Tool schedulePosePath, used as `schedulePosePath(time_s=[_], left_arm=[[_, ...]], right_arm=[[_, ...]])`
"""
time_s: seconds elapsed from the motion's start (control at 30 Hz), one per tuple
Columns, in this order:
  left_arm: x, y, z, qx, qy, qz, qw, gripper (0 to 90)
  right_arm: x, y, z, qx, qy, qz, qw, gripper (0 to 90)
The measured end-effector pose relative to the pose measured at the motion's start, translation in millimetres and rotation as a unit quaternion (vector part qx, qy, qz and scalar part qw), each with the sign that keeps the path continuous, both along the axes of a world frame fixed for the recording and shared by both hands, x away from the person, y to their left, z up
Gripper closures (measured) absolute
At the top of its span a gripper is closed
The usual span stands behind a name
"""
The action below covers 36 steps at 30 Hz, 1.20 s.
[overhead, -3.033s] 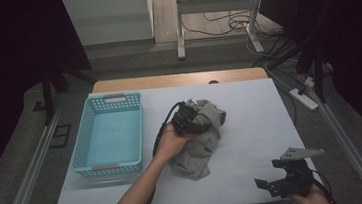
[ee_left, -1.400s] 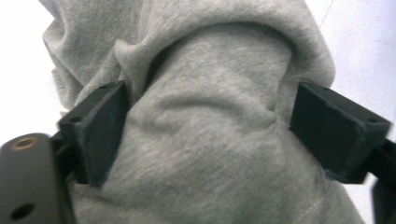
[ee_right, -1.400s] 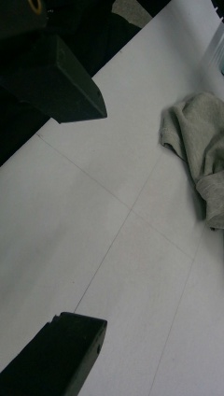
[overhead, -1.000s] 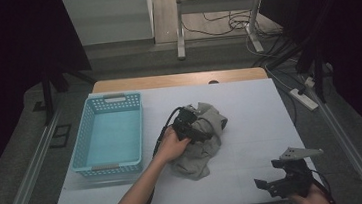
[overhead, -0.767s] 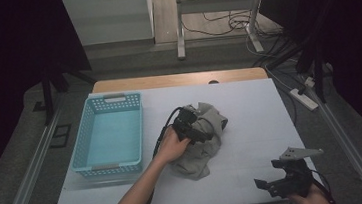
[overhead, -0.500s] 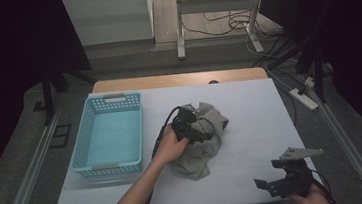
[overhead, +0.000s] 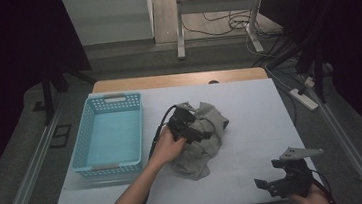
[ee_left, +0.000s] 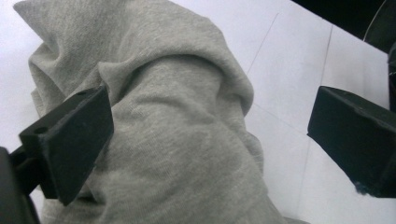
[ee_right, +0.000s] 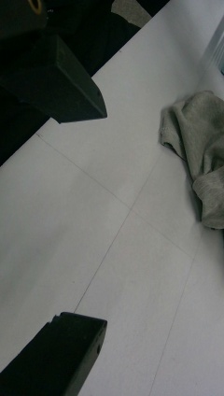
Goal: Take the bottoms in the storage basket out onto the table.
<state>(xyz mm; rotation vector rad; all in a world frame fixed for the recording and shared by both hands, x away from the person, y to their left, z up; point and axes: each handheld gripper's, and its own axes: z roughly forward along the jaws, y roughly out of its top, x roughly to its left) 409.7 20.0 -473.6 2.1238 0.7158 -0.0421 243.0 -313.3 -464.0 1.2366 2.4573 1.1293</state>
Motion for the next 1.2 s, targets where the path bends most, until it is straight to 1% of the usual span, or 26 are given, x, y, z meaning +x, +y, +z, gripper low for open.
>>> schedulePosePath(time_s=[0.13, 0.33, 0.47, 0.67, 0.83, 1.0, 1.1, 1.2], left_arm=[[-3.1, 1.8, 2.4, 0.006, -0.008, -0.001, 1.0, 1.0], [-7.0, 6.0, 5.1, -0.005, -0.001, -0.005, 1.0, 0.8], [-9.9, 8.7, 7.4, -0.004, -0.006, -0.006, 1.0, 0.9], [-12.9, 12.7, 9.3, -0.006, -0.007, -0.006, 0.9999, 1.2], [-16.0, 15.2, 10.4, 0.001, -0.01, -0.005, 0.9999, 1.4], [-18.7, 15.9, 12.8, -0.004, -0.01, -0.007, 0.9999, 1.4], [-20.9, 15.4, 14.2, -0.001, -0.013, -0.009, 0.9999, 1.4], [-22.7, 15.5, 15.1, -0.003, -0.013, -0.01, 0.9999, 1.5]], right_arm=[[0.0, -0.2, 0.1, 0.001, 0.0, -0.001, 1.0, 2.2], [-0.1, -0.3, 0.1, 0.001, 0.0, -0.002, 1.0, 2.2], [0.1, -0.5, 0.2, 0.001, 0.001, -0.002, 1.0, 2.2], [0.1, -0.3, 0.1, 0.001, 0.0, -0.003, 1.0, 2.2], [0.1, -0.4, 0.2, 0.001, 0.001, -0.002, 1.0, 2.2], [-0.2, -0.1, 0.2, 0.001, -0.001, -0.002, 1.0, 2.2], [-0.2, -0.4, 0.3, 0.001, 0.0, -0.002, 1.0, 2.2], [-0.2, -0.5, 0.4, 0.001, 0.0, -0.002, 1.0, 2.2]])
